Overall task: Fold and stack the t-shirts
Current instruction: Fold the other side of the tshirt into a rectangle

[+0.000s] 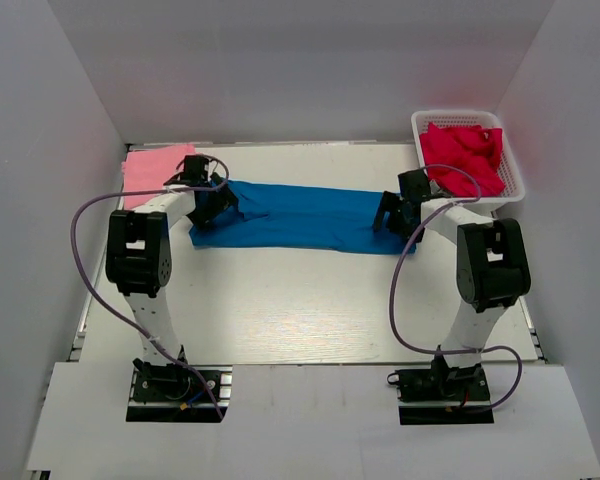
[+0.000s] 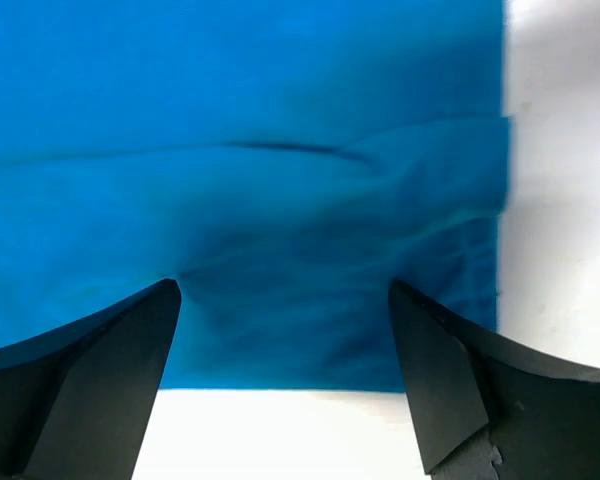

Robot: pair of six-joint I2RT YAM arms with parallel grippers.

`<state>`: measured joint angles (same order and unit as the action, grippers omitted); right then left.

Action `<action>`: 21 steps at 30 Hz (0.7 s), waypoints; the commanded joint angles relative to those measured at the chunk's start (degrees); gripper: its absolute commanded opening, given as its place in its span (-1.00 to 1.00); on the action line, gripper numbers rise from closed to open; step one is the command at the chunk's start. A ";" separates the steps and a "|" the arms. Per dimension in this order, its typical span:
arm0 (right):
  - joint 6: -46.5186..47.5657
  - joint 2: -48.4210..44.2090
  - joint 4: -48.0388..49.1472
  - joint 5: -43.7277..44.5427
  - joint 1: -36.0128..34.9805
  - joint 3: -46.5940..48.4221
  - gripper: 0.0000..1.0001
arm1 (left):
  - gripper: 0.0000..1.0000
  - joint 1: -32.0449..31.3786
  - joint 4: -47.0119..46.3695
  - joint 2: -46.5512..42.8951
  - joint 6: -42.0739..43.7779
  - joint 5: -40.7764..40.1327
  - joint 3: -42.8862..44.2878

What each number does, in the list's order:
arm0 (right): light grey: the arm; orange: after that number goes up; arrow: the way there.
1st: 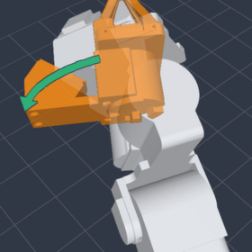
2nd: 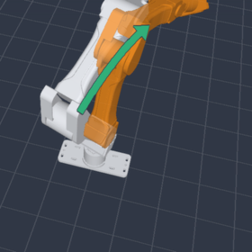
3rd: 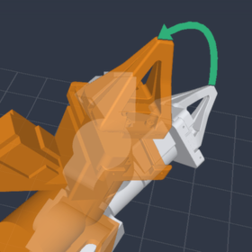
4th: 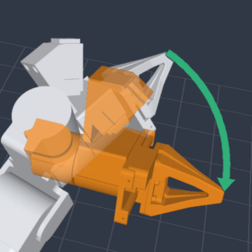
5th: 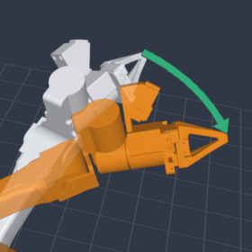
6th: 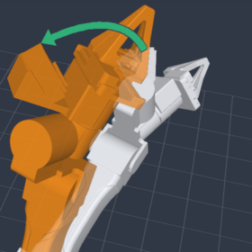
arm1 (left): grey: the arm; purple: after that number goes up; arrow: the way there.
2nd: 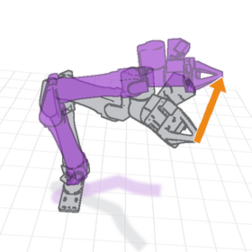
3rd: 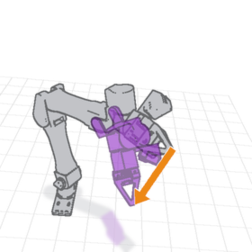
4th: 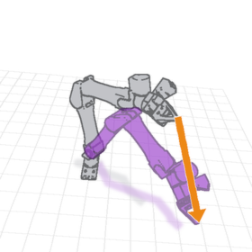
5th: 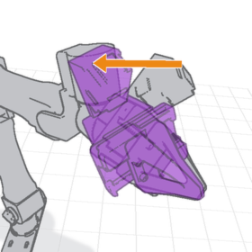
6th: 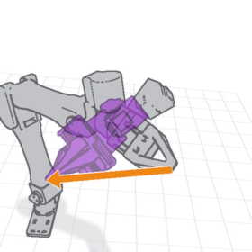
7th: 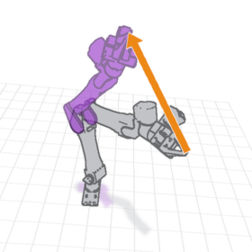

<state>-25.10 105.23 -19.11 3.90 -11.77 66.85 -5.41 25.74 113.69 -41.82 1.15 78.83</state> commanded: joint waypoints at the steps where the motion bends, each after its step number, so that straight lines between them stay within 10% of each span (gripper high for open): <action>1: -2.23 -0.02 -0.40 2.51 2.10 -3.12 0.81 | 1.00 0.22 2.47 0.48 -0.45 -1.41 -1.47; 14: -2.76 -20.73 -1.36 -2.41 0.79 -28.43 0.81 | 1.00 0.75 8.54 -19.97 -4.40 -10.64 -28.80; 21: 1.02 -28.84 -1.54 -3.29 -0.44 -28.53 0.81 | 1.00 -0.39 10.49 -34.31 -3.18 -9.34 -27.06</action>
<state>-25.76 78.52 -16.97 1.67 -11.49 38.54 -5.37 35.18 83.94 -45.95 -8.03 49.56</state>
